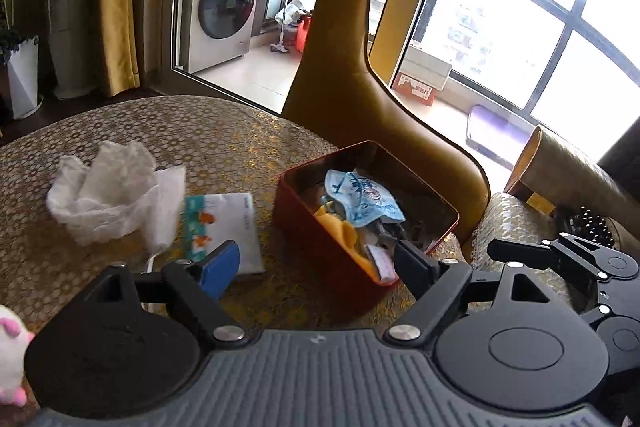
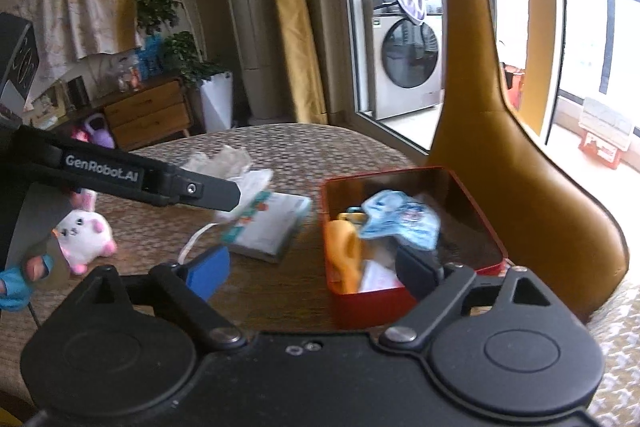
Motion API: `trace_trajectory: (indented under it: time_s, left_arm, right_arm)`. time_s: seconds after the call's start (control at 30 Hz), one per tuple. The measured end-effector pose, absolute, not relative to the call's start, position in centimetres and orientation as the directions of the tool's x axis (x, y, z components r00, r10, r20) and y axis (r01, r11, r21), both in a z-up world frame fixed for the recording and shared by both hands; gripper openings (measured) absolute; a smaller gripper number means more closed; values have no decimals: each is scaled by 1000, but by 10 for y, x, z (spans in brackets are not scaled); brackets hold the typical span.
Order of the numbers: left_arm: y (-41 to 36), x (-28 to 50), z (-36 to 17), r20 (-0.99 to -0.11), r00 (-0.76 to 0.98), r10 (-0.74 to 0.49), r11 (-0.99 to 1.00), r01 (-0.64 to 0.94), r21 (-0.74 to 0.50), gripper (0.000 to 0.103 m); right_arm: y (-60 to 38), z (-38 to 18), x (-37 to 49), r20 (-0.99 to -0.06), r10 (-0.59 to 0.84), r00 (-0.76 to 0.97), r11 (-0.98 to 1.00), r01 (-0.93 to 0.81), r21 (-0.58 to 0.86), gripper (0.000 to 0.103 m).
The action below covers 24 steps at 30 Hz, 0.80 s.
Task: Organize soft objects
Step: 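Grasp the white mesh cloth with the left tool while the right tool grasps the white tissue sheet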
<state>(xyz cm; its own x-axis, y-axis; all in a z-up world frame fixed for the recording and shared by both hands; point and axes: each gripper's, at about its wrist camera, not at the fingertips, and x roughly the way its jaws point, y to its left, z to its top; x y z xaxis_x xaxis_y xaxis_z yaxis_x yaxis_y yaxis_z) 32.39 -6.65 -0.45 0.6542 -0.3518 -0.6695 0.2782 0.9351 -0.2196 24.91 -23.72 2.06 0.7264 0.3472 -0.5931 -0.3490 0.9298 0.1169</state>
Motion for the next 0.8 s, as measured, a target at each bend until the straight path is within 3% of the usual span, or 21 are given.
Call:
trace_trajectory:
  time_s: [0.27, 0.4, 0.8]
  left_arm:
    - [-12, 323, 3, -685, 673, -279, 960, 200, -195, 86]
    - [19, 333, 10, -678, 693, -247, 968, 143, -206, 103]
    - [77, 397, 10, -732, 667, -138, 979, -19, -202, 103]
  right_arm:
    - [-202, 24, 247, -607, 397, 688, 906, -401, 138, 95]
    - [-182, 25, 252, -615, 414, 672, 893, -431, 131, 95]
    - [-131, 12, 290, -646, 443, 622, 864, -488, 123, 95]
